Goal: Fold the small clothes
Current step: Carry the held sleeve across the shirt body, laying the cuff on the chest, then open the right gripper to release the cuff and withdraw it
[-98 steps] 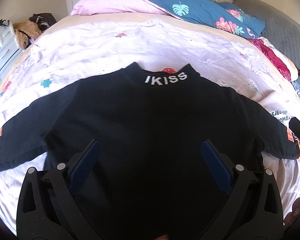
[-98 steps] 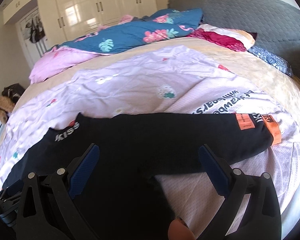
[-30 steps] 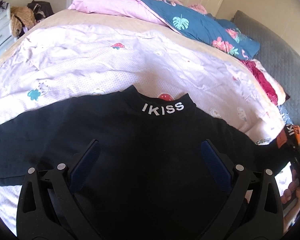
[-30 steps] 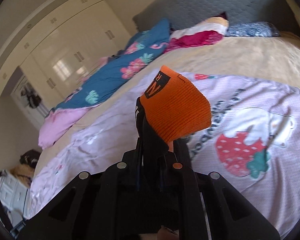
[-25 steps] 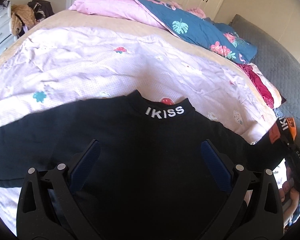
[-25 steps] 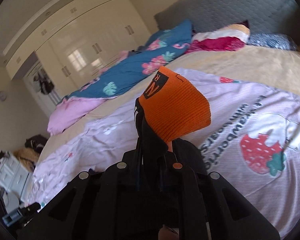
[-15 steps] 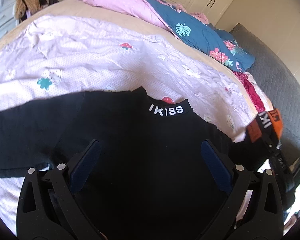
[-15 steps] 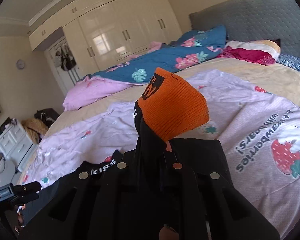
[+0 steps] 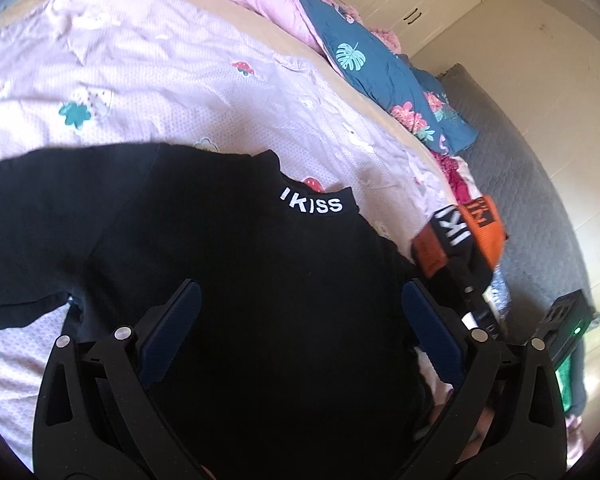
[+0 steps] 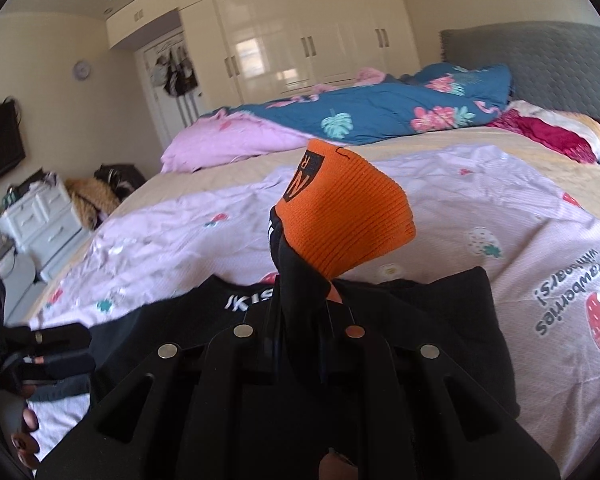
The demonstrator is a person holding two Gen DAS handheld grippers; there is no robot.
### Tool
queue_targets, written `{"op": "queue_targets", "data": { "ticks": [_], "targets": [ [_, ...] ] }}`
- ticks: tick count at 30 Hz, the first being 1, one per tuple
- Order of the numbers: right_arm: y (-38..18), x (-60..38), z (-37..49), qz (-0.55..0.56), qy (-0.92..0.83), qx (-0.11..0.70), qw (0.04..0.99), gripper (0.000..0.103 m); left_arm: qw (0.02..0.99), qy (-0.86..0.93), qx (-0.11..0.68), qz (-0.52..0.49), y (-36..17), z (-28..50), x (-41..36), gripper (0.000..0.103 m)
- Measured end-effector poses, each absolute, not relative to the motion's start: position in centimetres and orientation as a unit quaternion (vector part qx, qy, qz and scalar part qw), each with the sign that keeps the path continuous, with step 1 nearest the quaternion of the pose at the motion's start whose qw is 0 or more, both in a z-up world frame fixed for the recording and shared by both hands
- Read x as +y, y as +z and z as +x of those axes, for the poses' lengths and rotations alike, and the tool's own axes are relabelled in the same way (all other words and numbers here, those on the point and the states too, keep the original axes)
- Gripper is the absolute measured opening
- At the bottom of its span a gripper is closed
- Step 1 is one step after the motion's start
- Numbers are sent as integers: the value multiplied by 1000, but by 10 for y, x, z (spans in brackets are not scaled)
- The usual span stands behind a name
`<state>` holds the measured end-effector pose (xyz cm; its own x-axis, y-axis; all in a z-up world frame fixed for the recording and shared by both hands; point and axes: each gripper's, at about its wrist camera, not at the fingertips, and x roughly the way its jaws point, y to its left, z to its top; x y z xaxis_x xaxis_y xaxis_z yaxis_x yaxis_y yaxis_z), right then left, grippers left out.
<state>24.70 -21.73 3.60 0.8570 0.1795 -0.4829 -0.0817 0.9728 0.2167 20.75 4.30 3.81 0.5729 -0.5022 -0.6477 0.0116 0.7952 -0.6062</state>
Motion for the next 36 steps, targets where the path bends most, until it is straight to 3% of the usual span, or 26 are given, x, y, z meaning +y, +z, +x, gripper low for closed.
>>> {"op": "queue_targets", "data": {
  "ticks": [14,18,20,21,32,34,36],
  "targets": [
    [7,-157,253,48,124,300,945,15,801,-165,456,-352,-1,224,68,94],
    [-3,-149,256,50,158,329,930,27,788,-165,466,-366,-13,229,71,94],
    [-2,-153,255,75,192,338,918,43,787,-164,472,-362,-16,230,68,94],
    [-1,-155,254,82,203,339,915,45,786,-164,476,-360,-18,231,67,94],
    [14,-218,255,136,146,321,926,46,792,-154,512,-293,-36,228,28,92],
    [14,-229,256,148,137,318,926,46,803,-146,511,-271,-36,228,19,86],
    [15,-239,256,160,129,315,927,46,813,-139,508,-249,-34,228,10,62]
  ]
}}
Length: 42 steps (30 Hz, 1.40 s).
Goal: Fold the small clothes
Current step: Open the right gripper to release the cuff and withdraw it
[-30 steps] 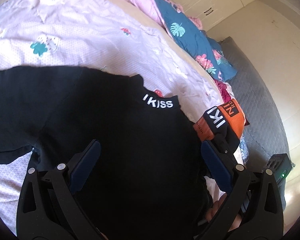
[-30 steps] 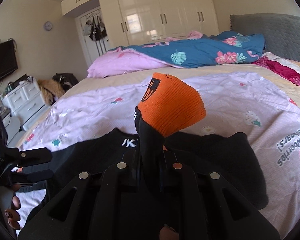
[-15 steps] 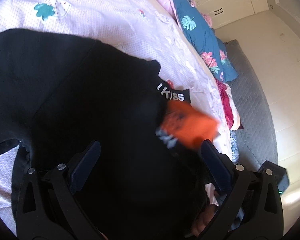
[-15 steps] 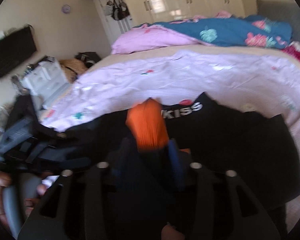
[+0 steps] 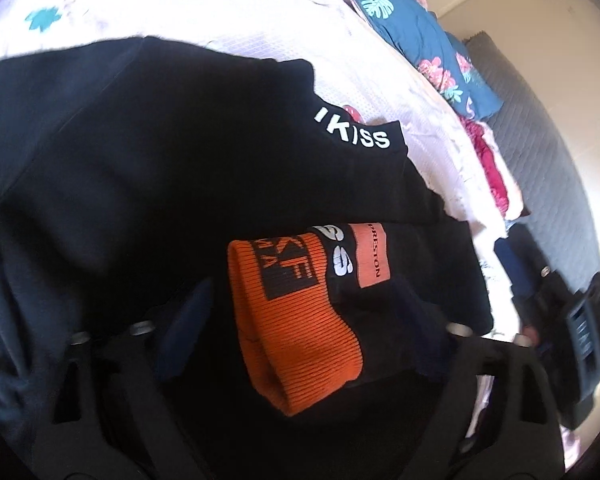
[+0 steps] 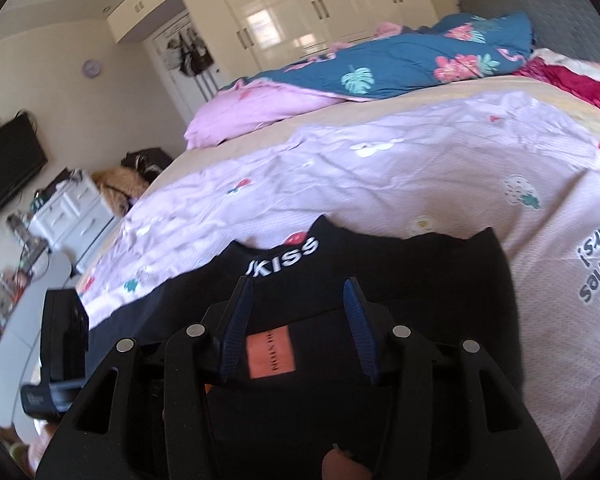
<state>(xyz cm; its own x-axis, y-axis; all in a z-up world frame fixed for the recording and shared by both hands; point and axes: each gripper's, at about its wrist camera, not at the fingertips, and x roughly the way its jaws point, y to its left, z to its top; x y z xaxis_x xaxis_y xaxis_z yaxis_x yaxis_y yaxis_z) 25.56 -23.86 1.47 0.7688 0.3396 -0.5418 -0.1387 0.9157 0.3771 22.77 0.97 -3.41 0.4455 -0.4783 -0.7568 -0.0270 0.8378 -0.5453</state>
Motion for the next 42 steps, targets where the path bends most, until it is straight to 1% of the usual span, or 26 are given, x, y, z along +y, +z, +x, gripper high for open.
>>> {"op": "queue_targets", "data": {
  "ticks": [1,2,3,4,5,6,10,14,18,21,23,30,37,42],
  "targets": [
    [15,-243,256,165,126,313,927,46,819,-131,508,-234,-34,228,6,55],
    [15,-247,257,171,125,311,926,46,825,-124,505,-223,-33,228,2,41],
    [15,-252,256,180,125,310,925,46,831,-118,502,-211,-32,229,-1,30],
    [15,-255,258,185,124,309,924,46,835,-114,497,-206,-31,229,-2,23],
    [15,-260,258,190,122,308,924,46,836,-123,490,-212,-29,229,-2,8],
    [16,-265,258,195,118,305,925,46,836,-135,483,-221,-25,228,0,7],
    [19,-291,254,223,94,287,927,47,860,-149,446,-199,3,223,-5,5],
    [23,-312,249,236,75,272,930,47,875,-168,406,-204,35,214,-2,5],
    [24,-324,247,244,64,271,929,47,894,-173,354,-212,73,200,11,4],
    [22,-325,248,238,56,278,929,47,900,-171,341,-212,87,196,17,4],
    [21,-322,249,230,54,282,930,47,896,-169,348,-217,84,196,21,4],
    [16,-302,255,185,51,310,931,47,875,-129,411,-220,37,210,38,4],
    [4,-273,264,142,71,354,922,47,871,-96,435,-209,17,216,53,5],
    [-4,-250,266,128,101,374,913,47,868,-82,447,-202,7,217,62,8]
  ]
}}
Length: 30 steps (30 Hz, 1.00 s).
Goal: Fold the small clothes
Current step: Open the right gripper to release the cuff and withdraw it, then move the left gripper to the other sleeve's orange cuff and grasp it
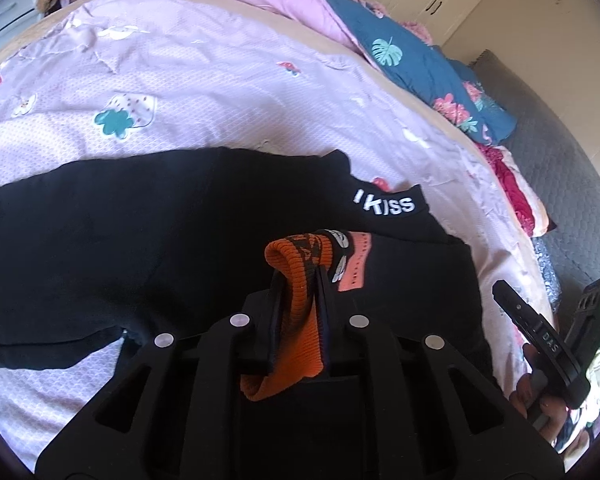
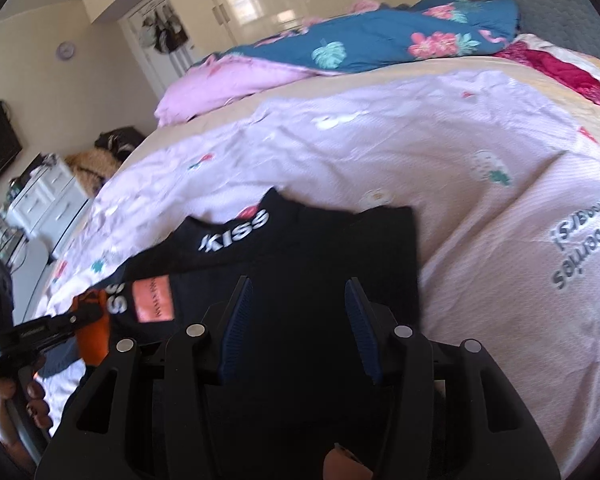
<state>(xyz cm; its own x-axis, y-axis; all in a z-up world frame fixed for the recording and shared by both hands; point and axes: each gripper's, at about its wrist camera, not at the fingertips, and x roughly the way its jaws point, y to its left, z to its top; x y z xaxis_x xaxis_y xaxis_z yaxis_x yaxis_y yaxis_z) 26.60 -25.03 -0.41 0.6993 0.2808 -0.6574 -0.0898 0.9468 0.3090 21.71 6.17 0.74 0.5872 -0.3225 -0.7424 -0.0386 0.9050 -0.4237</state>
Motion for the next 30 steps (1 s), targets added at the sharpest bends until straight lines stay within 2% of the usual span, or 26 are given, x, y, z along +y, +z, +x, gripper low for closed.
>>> {"op": "queue_targets", "data": {
  "ticks": [11,21,25,28,30],
  "targets": [
    [-14,-228,267,97,115,398,905,47,885,-53,440,-139,11,204,57,11],
    [-23,-225,267,67,101,418,900,50,866,-38,489,-98,-25,201,38,30],
    [-47,-232,278,61,65,471,878,56,867,-43,487,-101,-28,198,42,33],
    [-55,-239,280,85,68,481,870,56,866,-35,485,-118,-24,197,50,46],
    [-51,-240,279,92,72,476,872,58,867,-35,481,-126,-20,195,53,49]
  ]
}}
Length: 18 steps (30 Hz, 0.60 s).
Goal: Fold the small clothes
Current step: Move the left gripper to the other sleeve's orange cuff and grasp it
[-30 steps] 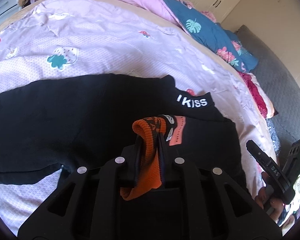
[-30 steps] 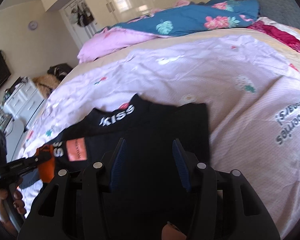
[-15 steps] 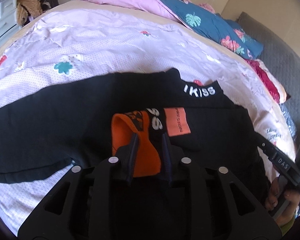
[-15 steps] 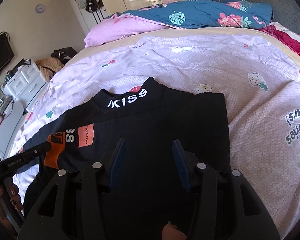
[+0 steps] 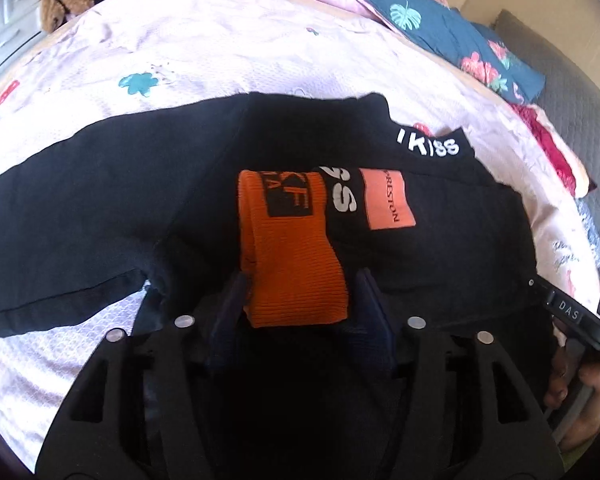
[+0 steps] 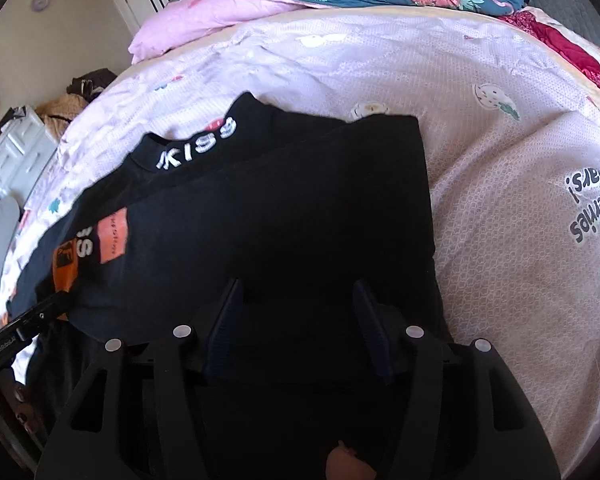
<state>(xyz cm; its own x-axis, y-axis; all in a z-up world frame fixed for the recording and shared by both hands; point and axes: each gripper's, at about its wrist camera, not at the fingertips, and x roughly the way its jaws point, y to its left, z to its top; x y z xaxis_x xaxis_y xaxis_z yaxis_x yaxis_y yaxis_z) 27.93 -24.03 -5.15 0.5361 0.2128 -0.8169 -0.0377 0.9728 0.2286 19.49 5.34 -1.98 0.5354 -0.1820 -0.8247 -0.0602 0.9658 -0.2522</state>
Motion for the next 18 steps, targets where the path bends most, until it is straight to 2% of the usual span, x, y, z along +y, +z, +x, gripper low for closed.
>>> {"op": "queue_targets", "data": {
  "ticks": [4,7,10,14,17,18],
  "targets": [
    [-44,-244,276,112,81,466,874,61,876,-30,465,-123,-9,190,58,51],
    [-38,-241,272,110,89,457,878,64,879,-28,459,-125,-4,186,61,58],
    [-29,-237,269,112,103,445,883,78,881,-24,455,-126,0,181,65,66],
    [-15,-229,262,108,123,422,892,93,886,-11,445,-128,6,173,72,83],
    [-8,-219,259,96,130,408,898,97,889,4,438,-132,12,166,80,94],
    [-5,-216,258,93,132,405,900,97,890,11,436,-133,13,164,82,94]
  ]
}}
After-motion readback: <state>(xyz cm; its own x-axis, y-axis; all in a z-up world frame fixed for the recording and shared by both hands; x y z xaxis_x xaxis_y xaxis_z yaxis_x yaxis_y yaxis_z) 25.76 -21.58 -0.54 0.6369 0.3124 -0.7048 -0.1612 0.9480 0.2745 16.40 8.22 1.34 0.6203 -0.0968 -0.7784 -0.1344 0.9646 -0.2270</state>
